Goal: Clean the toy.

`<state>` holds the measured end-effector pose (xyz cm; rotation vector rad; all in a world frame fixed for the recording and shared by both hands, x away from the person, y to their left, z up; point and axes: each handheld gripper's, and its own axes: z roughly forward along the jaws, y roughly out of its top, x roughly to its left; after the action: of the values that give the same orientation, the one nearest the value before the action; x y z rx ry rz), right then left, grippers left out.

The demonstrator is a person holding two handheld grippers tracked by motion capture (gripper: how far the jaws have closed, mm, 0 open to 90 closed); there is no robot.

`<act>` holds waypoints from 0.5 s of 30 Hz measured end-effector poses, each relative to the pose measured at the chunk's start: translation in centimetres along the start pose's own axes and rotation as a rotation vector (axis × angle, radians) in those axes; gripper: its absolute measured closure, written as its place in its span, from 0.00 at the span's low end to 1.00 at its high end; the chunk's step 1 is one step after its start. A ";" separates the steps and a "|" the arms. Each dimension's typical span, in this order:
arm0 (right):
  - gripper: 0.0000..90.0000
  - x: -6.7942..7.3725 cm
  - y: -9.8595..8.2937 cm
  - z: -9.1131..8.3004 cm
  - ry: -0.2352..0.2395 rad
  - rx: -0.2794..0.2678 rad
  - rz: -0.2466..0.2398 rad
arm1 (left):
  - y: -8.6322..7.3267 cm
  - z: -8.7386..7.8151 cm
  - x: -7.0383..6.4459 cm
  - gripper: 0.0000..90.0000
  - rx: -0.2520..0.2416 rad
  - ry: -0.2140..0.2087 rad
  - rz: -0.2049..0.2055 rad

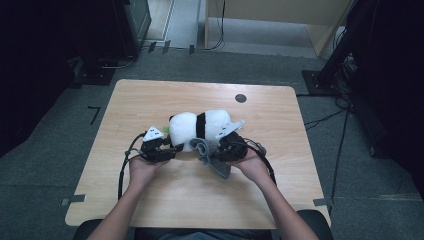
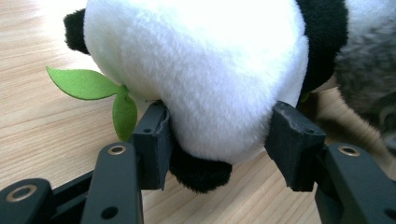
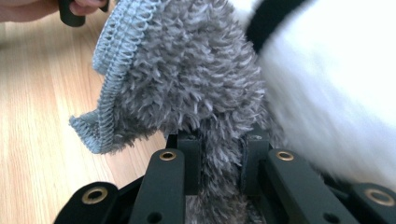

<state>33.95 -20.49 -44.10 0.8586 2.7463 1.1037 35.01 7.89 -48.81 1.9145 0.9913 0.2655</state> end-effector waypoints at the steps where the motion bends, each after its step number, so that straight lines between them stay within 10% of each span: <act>1: 0.85 -0.2 -0.4 -0.4 -0.007 -0.003 0.005 | 0.0 0.0 0.0 0.49 0.001 -0.001 -0.001; 15: 0.85 -2.6 -3.4 -4.0 -0.082 -0.047 0.078 | 0.0 0.1 0.0 0.49 -0.002 0.000 -0.004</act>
<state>33.52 -26.34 -43.75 0.9887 2.6314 1.1143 35.09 7.88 -48.82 1.9104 0.9946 0.2638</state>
